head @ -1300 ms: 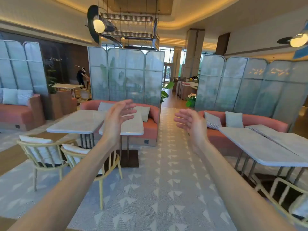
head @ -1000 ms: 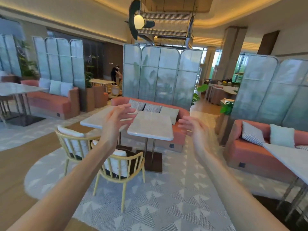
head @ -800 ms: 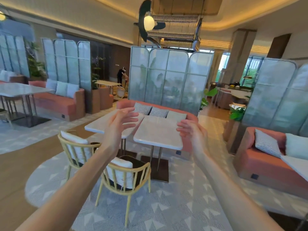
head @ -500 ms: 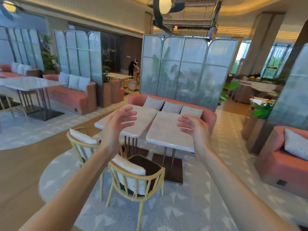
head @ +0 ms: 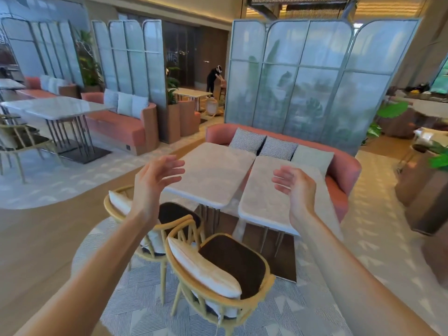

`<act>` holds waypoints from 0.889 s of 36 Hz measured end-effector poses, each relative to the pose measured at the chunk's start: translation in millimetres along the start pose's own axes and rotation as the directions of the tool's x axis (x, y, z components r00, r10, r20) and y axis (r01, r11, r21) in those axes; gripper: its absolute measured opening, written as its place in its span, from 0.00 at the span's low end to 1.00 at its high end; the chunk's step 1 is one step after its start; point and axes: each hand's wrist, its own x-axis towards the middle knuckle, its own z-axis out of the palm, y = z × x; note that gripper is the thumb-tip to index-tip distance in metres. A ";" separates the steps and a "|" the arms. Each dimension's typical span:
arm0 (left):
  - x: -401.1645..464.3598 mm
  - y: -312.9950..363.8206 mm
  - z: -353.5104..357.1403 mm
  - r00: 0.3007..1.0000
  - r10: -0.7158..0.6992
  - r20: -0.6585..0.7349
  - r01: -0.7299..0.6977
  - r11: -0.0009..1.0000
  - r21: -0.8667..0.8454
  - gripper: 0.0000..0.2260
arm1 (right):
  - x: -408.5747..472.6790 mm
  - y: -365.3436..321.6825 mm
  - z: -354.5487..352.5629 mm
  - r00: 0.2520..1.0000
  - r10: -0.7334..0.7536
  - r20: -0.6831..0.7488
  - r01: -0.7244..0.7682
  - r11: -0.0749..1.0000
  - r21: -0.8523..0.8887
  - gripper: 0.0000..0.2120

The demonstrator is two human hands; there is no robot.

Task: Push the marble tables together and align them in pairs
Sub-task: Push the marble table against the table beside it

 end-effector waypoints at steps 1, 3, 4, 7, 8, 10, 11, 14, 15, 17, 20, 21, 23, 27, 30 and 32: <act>13.7 -8.9 -4.6 1.000 -0.002 0.001 0.002 1.000 0.007 0.20 | 11.0 7.9 8.8 1.000 -0.001 -0.008 0.001 1.000 0.000 0.10; 39.4 -25.2 -11.4 1.000 -0.004 0.003 0.004 1.000 0.014 0.20 | 31.6 20.8 25.5 1.000 0.000 -0.028 -0.001 1.000 -0.019 0.10; 53.6 -33.7 -14.3 1.000 0.002 0.005 -0.002 1.000 0.015 0.20 | 41.7 26.3 34.7 0.999 -0.007 -0.038 0.006 1.000 -0.029 0.10; 100.1 -61.4 -15.7 0.998 0.006 0.057 -0.007 1.000 0.019 0.21 | 65.0 44.8 55.9 0.995 -0.010 -0.100 0.005 0.999 -0.050 0.10; 112.6 -69.9 -10.7 0.997 -0.006 0.082 0.005 1.000 0.012 0.20 | 69.2 50.5 57.3 0.991 -0.009 -0.133 0.002 0.999 -0.053 0.09; 134.6 -87.2 2.6 0.994 -0.032 0.104 0.034 0.999 -0.021 0.17 | 77.6 57.5 59.7 0.989 -0.009 -0.146 -0.001 0.998 -0.064 0.09; 142.2 -96.4 14.0 0.990 -0.053 0.128 0.058 0.998 -0.030 0.15 | 81.9 58.2 56.4 0.986 -0.004 -0.167 -0.009 0.997 -0.079 0.09; 157.4 -118.3 59.1 0.966 -0.087 0.244 0.097 0.995 -0.030 0.15 | 97.8 51.7 37.1 0.971 -0.018 -0.239 -0.008 0.994 -0.107 0.08; 160.9 -124.0 75.4 0.954 -0.089 0.286 0.101 0.995 -0.028 0.15 | 103.9 48.4 28.6 0.965 -0.026 -0.260 -0.005 0.993 -0.118 0.08; 167.3 -136.1 113.5 0.931 -0.091 0.352 0.114 0.993 -0.044 0.14 | 118.9 41.7 6.9 0.952 -0.054 -0.300 0.015 0.991 -0.132 0.09; 170.2 -155.2 177.1 0.897 -0.124 0.425 0.178 0.980 -0.091 0.13 | 141.6 36.5 -33.4 0.936 -0.086 -0.342 0.042 0.990 -0.136 0.08; 169.2 -162.6 200.2 0.884 -0.134 0.449 0.198 0.975 -0.100 0.13 | 149.6 36.1 -49.1 0.931 -0.094 -0.353 0.045 0.989 -0.144 0.08; 163.8 -181.0 248.9 0.856 -0.153 0.493 0.235 0.966 -0.108 0.13 | 167.2 38.6 -85.3 0.923 -0.103 -0.371 0.044 0.985 -0.165 0.08; 146.1 -231.8 357.4 0.815 -0.202 0.543 0.302 0.948 -0.101 0.13 | 218.9 49.9 -165.4 0.920 -0.064 -0.386 -0.002 0.986 -0.168 0.07; 135.1 -270.4 444.6 0.781 -0.255 0.570 0.358 0.931 -0.074 0.11 | 268.7 59.6 -227.6 0.923 -0.031 -0.383 -0.047 0.980 -0.193 0.09; 132.6 -294.8 496.3 0.765 -0.288 0.576 0.384 0.922 -0.049 0.10 | 303.5 68.9 -265.7 0.930 -0.013 -0.368 -0.073 0.973 -0.217 0.08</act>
